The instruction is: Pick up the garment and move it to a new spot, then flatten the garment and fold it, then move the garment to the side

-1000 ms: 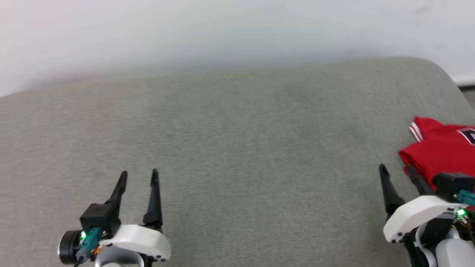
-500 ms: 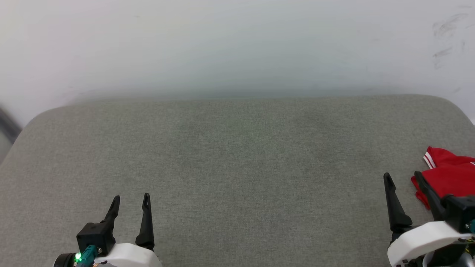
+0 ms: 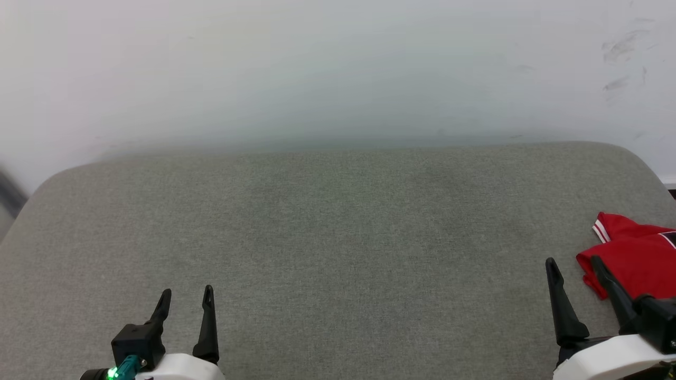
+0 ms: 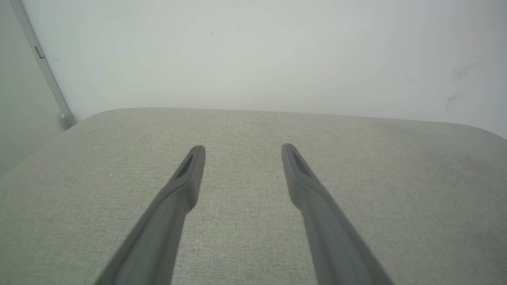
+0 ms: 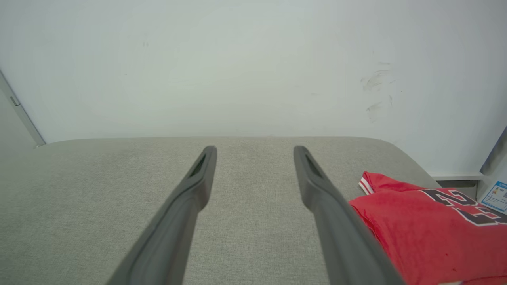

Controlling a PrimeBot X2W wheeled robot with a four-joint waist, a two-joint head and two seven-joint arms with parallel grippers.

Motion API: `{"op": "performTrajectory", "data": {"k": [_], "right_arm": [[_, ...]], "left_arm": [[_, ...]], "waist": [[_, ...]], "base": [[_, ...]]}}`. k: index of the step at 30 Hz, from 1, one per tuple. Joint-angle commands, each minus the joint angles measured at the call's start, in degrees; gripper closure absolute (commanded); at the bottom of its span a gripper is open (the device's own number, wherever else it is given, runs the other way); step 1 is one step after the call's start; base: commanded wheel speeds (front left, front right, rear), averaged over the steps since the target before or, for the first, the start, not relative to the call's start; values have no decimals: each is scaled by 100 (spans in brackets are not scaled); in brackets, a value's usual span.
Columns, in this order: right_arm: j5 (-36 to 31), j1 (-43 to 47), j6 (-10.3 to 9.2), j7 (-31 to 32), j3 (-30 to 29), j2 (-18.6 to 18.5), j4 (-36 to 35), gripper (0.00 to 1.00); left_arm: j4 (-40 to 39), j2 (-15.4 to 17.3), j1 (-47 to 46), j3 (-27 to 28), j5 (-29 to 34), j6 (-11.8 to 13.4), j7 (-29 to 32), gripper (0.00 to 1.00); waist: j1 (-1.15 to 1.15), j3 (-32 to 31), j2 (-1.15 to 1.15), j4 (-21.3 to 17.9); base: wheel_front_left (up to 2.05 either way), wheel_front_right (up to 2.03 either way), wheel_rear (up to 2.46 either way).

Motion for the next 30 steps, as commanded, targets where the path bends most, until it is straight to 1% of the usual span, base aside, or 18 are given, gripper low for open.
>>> {"op": "performTrajectory", "data": {"k": [1, 20, 21, 23, 30], "right_arm": [[25, 71, -2, -24, 6, 25, -35, 0], [145, 93, -2, -27, -94, 26, -24, 0], [136, 18, 0, -9, -89, 1, 29, 100], [202, 21, 0, -17, -78, 1, 122, 100], [1071, -124, 0, -22, -73, -17, 362, 100]], "left_arm": [[17, 7, -14, -13, -4, -20, -42, 0], [91, 41, -124, -55, -21, -86, -6, 0], [103, 25, -64, -56, -14, -85, -4, 100], [147, -30, -29, -55, -73, -111, 28, 100], [194, -220, -84, 238, -664, -352, 217, 100]], "waist": [[1, -4, 0, -6], [1, -12, 0, 16], [1, -12, 0, 15], [1, -9, 0, 17], [1, 16, 0, 29]], "base": [[0, 0, 0], [0, 0, 0], [0, 0, 0], [0, 0, 0], [0, 0, 0]]}}
